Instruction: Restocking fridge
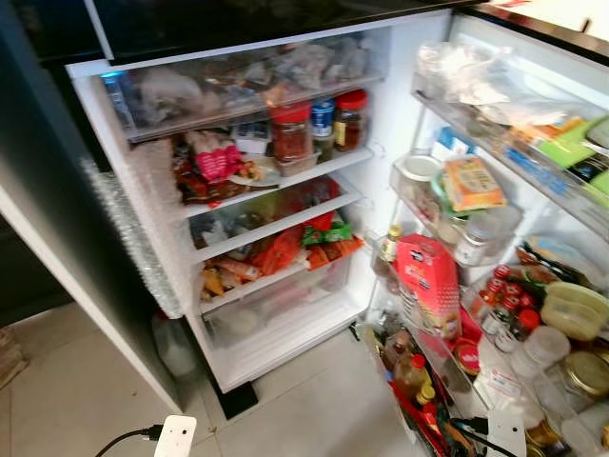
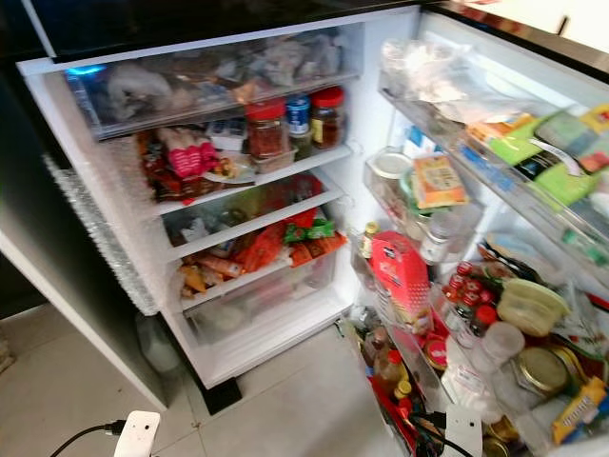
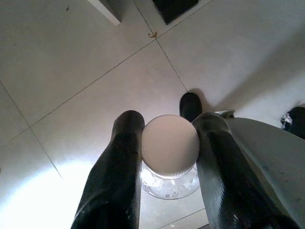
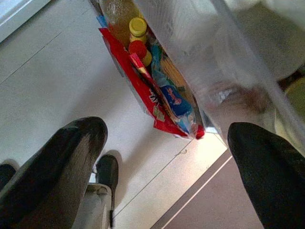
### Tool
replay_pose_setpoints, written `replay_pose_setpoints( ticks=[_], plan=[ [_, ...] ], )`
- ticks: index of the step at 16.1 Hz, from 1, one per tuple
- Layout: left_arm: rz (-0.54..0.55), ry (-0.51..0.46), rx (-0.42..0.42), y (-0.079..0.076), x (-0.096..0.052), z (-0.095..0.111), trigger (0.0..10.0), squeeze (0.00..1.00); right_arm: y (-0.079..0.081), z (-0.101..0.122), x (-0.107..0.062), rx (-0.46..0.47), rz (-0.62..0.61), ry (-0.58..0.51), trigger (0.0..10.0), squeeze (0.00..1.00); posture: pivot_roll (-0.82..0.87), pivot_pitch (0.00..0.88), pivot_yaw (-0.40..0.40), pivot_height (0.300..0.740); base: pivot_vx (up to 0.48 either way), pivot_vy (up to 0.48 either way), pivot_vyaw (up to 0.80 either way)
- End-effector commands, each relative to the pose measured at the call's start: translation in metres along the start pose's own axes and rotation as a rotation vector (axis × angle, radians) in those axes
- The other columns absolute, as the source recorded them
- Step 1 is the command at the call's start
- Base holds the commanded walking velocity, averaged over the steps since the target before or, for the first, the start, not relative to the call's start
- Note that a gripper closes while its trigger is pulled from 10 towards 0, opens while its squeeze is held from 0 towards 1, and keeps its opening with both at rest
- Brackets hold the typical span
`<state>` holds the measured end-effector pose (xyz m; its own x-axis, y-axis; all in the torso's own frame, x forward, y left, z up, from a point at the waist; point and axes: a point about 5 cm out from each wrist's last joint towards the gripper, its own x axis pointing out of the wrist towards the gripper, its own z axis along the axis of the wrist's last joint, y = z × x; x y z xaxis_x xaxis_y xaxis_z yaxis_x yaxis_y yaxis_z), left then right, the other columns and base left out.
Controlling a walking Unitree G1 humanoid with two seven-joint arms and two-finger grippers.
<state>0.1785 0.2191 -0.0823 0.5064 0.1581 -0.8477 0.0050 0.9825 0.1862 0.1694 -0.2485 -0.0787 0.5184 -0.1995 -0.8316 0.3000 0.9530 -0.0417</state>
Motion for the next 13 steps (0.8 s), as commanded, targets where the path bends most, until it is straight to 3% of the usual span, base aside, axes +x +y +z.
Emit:
replay_pose_setpoints(
  ticks=[1,9,13],
  plan=[
    [0.005,0.013,0.006,0.0005,-0.0003,-0.0032,10.0,0.0,-0.0015,0.0018,0.0,-0.007,-0.01,-0.012,10.0,0.0,0.08,0.0,-0.036,0.74,0.0,0.0,0.0],
    [0.007,0.016,0.011,0.0014,-0.0003,-0.0032,10.0,0.0,-0.0014,0.0033,0.0,-0.032,-0.019,-0.025,10.0,0.0,0.08,0.0,-0.033,0.74,0.0,0.0,0.0],
    [0.009,0.014,0.01,0.0015,-0.0003,-0.0031,10.0,0.0,-0.0026,0.0058,0.0,-0.093,-0.036,-0.039,10.0,0.0,0.08,0.0,-0.032,0.74,0.0,0.0,0.0]
  ],
)
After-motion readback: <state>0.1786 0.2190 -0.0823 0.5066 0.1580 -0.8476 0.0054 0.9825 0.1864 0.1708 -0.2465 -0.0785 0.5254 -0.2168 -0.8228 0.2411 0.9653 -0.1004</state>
